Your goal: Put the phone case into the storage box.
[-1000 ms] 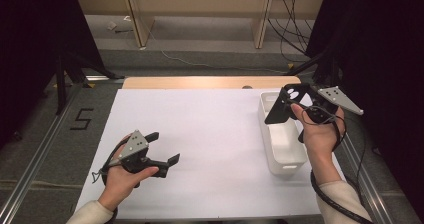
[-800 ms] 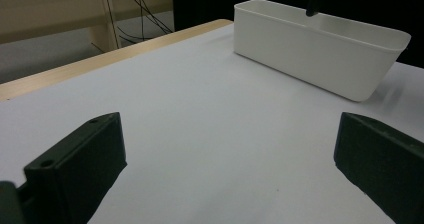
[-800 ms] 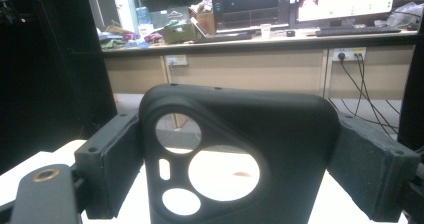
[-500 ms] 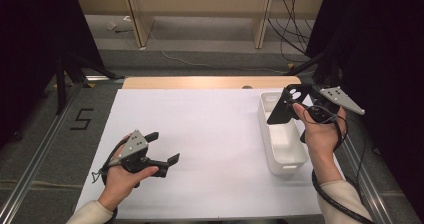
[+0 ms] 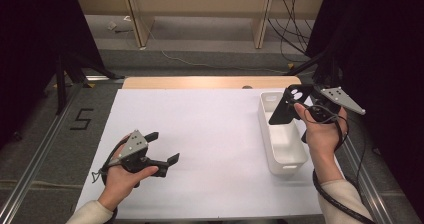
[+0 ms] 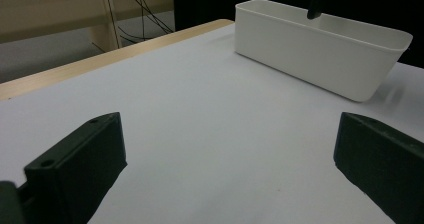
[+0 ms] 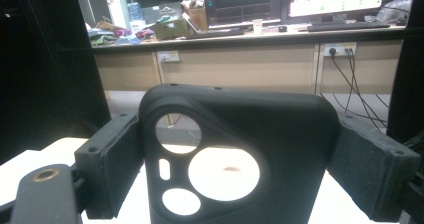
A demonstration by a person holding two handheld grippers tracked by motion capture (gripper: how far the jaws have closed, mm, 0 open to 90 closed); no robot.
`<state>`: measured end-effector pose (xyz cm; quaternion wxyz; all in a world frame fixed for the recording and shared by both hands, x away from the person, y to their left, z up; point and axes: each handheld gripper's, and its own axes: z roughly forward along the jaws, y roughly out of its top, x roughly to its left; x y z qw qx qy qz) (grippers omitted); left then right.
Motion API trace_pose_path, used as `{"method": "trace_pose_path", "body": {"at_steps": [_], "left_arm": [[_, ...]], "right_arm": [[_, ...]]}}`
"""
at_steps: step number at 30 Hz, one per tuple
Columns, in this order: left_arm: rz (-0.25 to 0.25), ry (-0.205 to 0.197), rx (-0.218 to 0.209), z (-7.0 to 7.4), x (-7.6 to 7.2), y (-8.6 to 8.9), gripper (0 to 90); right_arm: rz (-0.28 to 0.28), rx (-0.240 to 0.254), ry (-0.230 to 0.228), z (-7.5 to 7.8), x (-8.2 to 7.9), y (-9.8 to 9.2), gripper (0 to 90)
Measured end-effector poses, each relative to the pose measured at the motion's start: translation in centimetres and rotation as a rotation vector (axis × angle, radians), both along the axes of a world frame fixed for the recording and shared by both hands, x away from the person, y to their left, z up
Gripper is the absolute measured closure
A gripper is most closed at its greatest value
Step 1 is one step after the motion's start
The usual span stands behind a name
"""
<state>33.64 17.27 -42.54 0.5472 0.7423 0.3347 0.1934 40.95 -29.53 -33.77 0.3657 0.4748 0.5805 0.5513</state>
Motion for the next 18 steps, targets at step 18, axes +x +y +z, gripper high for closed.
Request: {"method": "trace_pose_path", "body": {"at_steps": [18], "left_arm": [[0.000, 0.000, -0.002, -0.02, 0.01, 0.00, 0.0]], "right_arm": [[-0.013, -0.010, 0.017, -0.57, 0.30, -0.25, 15.1]]}}
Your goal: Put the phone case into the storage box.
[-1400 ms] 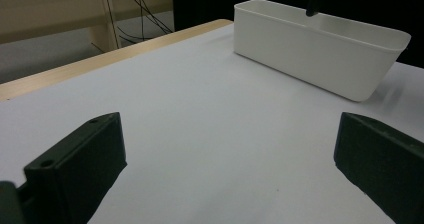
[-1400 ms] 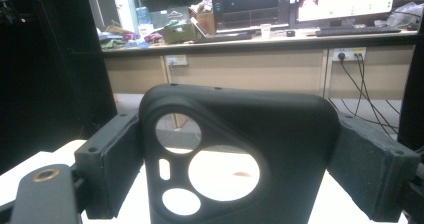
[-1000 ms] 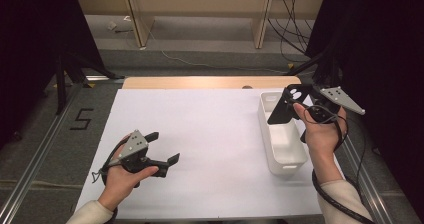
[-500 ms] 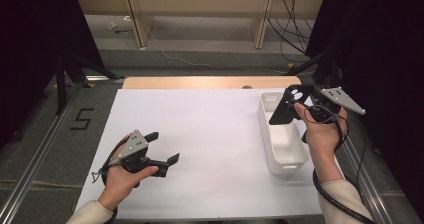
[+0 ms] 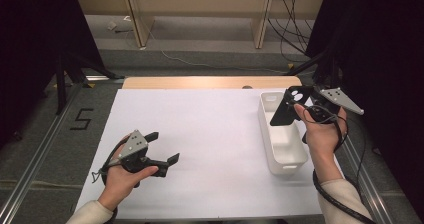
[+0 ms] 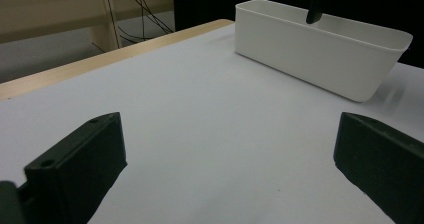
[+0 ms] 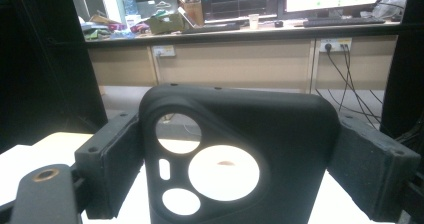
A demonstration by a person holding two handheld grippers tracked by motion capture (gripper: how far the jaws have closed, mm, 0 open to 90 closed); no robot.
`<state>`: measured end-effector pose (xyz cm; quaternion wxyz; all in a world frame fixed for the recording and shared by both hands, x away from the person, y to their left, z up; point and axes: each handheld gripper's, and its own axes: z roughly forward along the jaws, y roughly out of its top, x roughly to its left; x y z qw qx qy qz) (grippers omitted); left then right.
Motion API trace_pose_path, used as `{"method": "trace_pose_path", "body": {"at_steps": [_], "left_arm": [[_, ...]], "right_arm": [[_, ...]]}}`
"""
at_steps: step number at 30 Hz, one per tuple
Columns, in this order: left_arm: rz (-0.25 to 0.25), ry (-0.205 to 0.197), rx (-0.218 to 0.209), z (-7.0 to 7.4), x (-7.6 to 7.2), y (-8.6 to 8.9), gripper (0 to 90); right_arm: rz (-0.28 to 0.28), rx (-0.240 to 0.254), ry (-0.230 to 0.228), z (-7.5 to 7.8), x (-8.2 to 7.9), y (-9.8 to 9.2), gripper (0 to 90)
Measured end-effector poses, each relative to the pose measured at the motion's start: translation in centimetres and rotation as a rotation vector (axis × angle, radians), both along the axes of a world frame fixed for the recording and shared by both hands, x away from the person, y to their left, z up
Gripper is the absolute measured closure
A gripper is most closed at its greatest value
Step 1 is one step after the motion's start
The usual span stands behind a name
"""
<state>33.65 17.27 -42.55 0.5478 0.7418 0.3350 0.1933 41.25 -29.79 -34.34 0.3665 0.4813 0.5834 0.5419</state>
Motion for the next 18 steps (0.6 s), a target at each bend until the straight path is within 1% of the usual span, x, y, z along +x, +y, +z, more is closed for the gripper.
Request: {"method": "trace_pose_path", "body": {"at_steps": [18], "left_arm": [[0.000, 0.002, 0.003, -0.10, 0.03, -0.05, 0.1]], "right_arm": [[0.006, -0.024, 0.020, -0.84, 0.48, 0.21, 15.1]]}}
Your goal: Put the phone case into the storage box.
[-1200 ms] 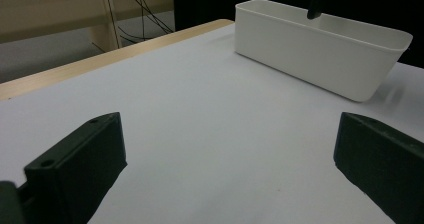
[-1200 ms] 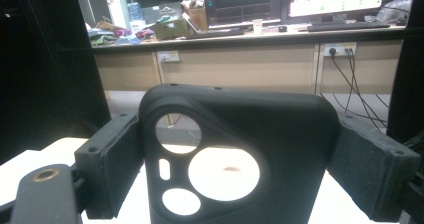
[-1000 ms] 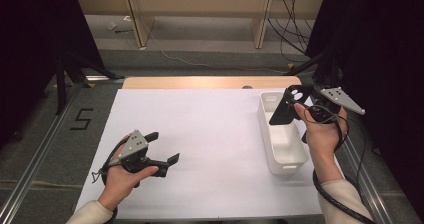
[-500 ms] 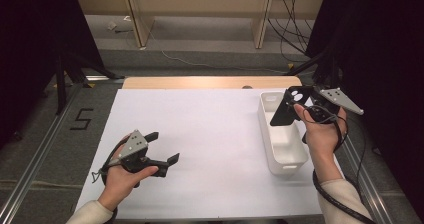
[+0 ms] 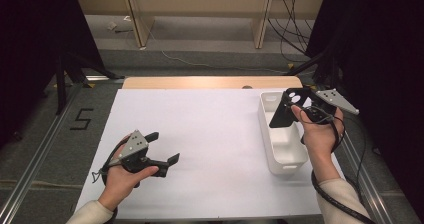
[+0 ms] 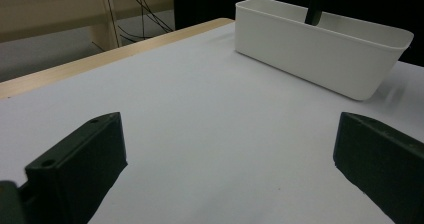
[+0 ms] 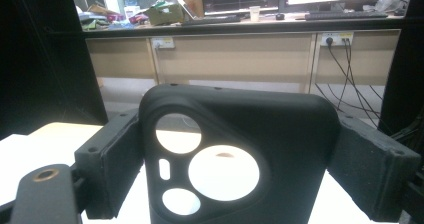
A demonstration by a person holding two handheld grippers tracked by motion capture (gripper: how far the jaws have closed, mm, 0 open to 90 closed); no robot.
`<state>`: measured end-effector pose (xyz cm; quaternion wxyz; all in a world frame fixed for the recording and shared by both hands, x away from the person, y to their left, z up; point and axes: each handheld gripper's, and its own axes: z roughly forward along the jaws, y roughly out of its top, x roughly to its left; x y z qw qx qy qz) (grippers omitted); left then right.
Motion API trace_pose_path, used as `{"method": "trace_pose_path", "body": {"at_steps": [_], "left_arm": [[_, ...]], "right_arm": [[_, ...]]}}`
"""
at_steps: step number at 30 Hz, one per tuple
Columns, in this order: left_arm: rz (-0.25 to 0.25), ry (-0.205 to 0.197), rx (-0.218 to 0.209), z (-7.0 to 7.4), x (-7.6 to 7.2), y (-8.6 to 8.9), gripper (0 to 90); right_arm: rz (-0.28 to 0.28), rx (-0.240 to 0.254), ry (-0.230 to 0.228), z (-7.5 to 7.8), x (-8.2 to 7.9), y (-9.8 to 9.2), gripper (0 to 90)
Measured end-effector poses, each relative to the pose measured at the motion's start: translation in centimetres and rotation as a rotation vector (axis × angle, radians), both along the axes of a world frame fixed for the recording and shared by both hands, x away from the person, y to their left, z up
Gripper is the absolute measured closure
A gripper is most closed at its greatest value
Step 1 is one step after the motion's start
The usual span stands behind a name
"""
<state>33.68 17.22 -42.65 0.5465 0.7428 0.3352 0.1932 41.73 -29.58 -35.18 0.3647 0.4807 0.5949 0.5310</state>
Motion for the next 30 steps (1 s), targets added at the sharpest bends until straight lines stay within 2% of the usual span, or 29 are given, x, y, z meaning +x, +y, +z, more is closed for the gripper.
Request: {"method": "trace_pose_path", "body": {"at_steps": [30], "left_arm": [[-0.003, 0.006, -0.002, 0.0, 0.0, 0.0, 0.4]], "right_arm": [[0.003, -0.045, 0.047, -0.9, 1.8, 0.7, 15.1]]}}
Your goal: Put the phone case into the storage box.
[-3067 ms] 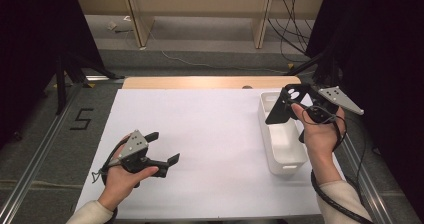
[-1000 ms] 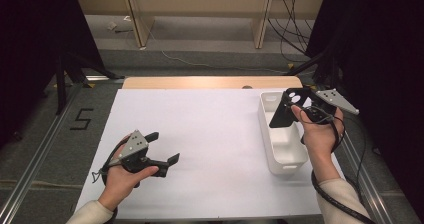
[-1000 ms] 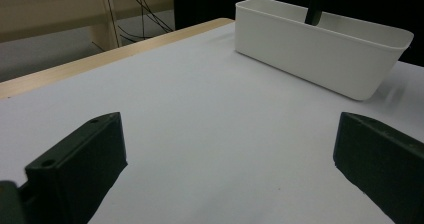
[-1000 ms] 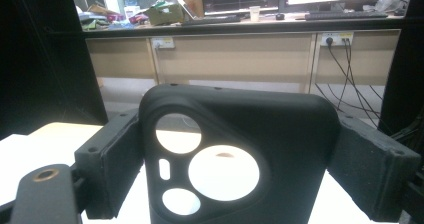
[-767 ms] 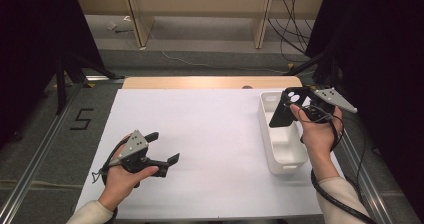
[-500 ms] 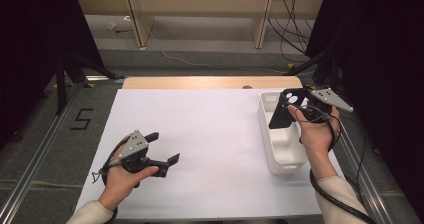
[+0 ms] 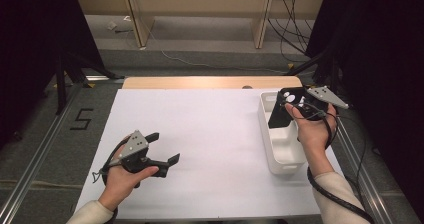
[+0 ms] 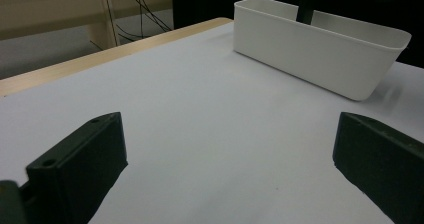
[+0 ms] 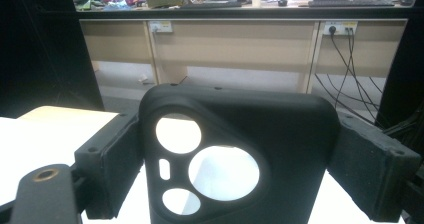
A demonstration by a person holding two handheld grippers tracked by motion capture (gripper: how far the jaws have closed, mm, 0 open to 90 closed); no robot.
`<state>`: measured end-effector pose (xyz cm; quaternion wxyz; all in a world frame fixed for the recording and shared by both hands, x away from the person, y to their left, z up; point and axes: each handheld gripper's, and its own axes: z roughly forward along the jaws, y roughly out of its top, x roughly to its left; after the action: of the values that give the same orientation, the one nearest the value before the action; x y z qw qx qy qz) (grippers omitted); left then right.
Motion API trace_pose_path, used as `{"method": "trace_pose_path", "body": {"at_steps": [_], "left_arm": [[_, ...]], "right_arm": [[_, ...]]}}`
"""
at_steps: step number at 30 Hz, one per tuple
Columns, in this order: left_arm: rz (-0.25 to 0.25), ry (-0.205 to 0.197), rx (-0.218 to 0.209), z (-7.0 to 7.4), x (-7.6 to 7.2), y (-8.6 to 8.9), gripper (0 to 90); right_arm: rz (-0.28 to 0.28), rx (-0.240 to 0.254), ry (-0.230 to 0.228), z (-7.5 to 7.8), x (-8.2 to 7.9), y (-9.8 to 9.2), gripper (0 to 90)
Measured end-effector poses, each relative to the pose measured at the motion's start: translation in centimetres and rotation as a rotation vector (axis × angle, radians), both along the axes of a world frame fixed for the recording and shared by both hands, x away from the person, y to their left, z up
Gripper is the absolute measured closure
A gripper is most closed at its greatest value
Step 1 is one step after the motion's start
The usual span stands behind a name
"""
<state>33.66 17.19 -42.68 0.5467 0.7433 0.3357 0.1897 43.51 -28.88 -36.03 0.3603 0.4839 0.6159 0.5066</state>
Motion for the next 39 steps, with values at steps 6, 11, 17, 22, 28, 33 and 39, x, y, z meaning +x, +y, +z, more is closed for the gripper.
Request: {"method": "trace_pose_path", "body": {"at_steps": [6, 11, 17, 22, 28, 33, 39], "left_arm": [[-0.002, 0.001, 0.001, 0.0, 0.0, 0.0, 0.4], [-0.001, 0.001, -0.001, 0.0, 0.0, 0.0, 0.4], [-0.003, 0.001, -0.002, 0.0, 0.0, 0.0, 0.4], [-0.002, 0.003, -0.002, 0.0, 0.1, 0.0, 0.5], [-0.002, 0.002, -0.004, 0.0, 0.0, 0.0, 0.5], [-0.002, 0.004, -0.005, 0.0, 0.1, 0.0, 0.5], [-0.001, 0.003, -0.008, 0.0, 0.1, 0.0, 0.5]], "right_arm": [[-0.004, -0.006, 0.003, 0.1, 0.5, 0.0, 15.1], [-0.003, -0.009, 0.009, 0.1, 0.9, 0.1, 15.1], [-0.009, -0.016, 0.020, 0.1, 1.3, 0.1, 15.1], [-0.009, -0.018, 0.025, 0.1, 1.7, 0.2, 15.1], [-0.010, -0.024, 0.035, 0.0, 2.3, 0.4, 15.1], [-0.012, -0.025, 0.040, 0.0, 2.6, 0.5, 15.1], [-0.012, -0.029, 0.041, 0.0, 3.0, 0.6, 15.1]]}}
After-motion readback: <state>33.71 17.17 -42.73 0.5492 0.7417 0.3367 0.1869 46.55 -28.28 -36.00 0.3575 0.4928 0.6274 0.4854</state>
